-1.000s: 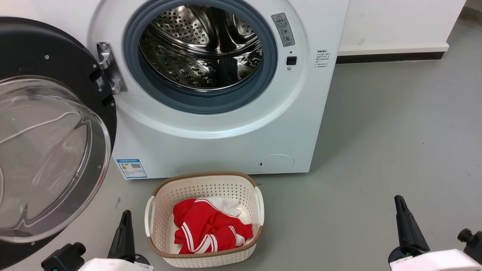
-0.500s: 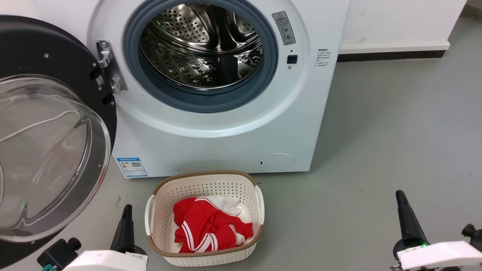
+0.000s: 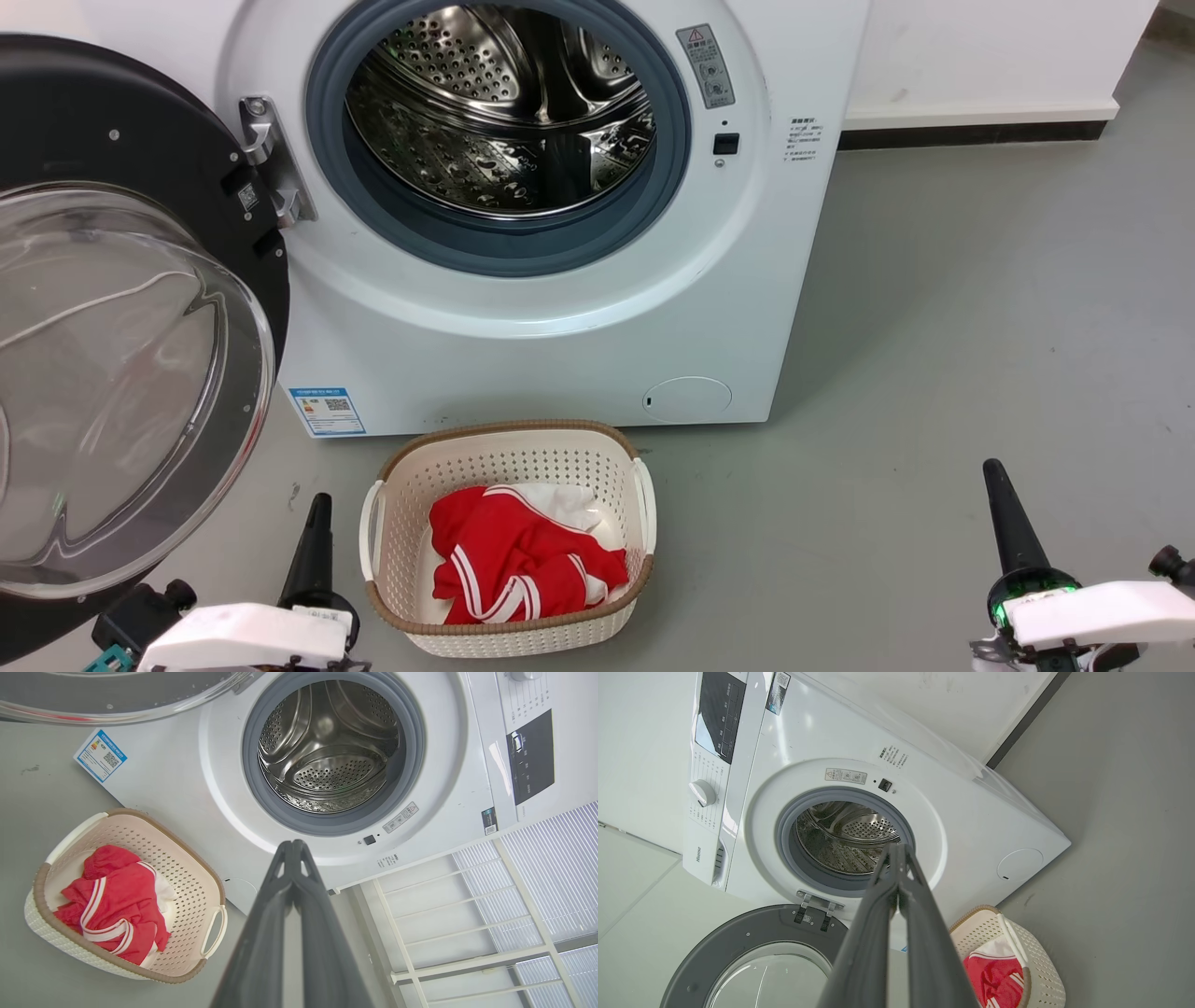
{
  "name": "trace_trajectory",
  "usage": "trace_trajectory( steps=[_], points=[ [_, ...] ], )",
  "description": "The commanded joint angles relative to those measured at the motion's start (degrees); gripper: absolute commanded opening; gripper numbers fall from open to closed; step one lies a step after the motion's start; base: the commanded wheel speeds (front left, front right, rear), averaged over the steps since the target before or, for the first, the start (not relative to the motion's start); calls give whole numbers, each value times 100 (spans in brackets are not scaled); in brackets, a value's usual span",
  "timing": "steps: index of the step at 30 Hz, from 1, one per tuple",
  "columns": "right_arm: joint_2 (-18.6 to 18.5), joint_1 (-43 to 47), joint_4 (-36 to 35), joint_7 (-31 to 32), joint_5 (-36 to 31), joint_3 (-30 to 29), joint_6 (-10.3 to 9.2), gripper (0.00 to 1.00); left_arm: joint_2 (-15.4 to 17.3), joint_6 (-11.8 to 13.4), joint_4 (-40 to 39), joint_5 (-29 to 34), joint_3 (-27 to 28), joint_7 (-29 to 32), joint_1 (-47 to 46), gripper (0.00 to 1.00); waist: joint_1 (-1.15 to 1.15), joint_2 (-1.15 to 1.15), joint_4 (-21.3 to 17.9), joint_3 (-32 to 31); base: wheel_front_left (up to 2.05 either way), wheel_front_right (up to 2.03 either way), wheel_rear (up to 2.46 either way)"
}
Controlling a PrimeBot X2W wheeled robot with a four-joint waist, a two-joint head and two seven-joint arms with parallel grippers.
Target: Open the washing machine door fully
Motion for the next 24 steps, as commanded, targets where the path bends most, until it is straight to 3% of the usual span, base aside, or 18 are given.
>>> trace_trajectory(
  steps=[1, 24],
  points=[
    [-35, -138, 5, 42, 160, -19, -1, 0, 24, -32, -16, -159, 27, 38, -145, 0, 0, 0, 1, 3, 0, 0, 0],
    [-23, -418, 268, 368, 1370, -137, -2, 0, 16, -130, 215, -1436, 98, 356, -418, 0, 0, 0, 13, 49, 0, 0, 0]
  ],
)
